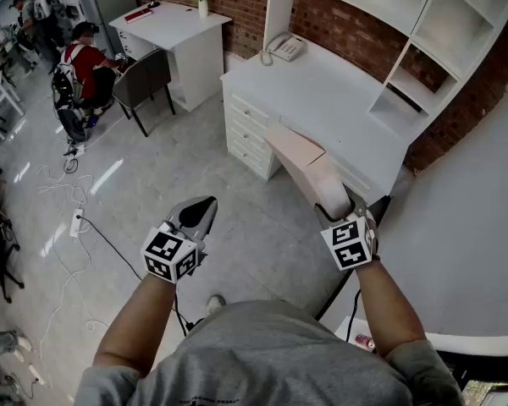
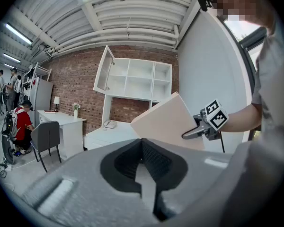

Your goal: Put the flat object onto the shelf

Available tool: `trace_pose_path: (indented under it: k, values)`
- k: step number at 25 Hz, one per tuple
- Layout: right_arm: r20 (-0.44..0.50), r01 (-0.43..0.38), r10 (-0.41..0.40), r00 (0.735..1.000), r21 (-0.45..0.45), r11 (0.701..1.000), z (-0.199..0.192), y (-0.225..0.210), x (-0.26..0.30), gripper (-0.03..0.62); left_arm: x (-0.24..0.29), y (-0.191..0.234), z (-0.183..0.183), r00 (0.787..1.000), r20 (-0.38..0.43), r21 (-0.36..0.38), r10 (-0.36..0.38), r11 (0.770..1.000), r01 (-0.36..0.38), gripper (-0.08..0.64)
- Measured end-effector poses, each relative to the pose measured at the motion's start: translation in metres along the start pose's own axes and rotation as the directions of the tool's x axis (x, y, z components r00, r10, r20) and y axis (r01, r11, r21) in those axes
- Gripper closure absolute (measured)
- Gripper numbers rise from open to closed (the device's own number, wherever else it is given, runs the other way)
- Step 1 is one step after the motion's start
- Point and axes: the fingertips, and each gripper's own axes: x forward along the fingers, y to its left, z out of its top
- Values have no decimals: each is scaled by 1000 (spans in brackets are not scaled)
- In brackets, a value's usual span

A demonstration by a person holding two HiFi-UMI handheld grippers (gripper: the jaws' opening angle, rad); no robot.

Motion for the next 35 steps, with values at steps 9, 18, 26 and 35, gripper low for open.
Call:
trace_pose_path:
  k: [9, 18, 26, 35]
  values:
    - [-6, 0, 0, 1000, 0, 1000, 0, 2, -1, 327, -3, 0, 0, 1000, 1, 1, -1, 1000, 1, 561]
    - [-2, -8, 8, 1000, 3, 1000, 9, 9, 2, 314, -9, 10, 2, 1000, 22, -5, -3, 1000, 3, 561]
    - [-20, 49, -49, 999, 0, 999, 48, 30, 14, 318, -28, 57, 11, 998, 36, 4, -54, 999, 54, 561]
    - [-8, 85, -85, 996, -7, 996, 117, 51, 46, 318, -49, 131, 31, 997, 34, 21, -72, 997, 71, 561]
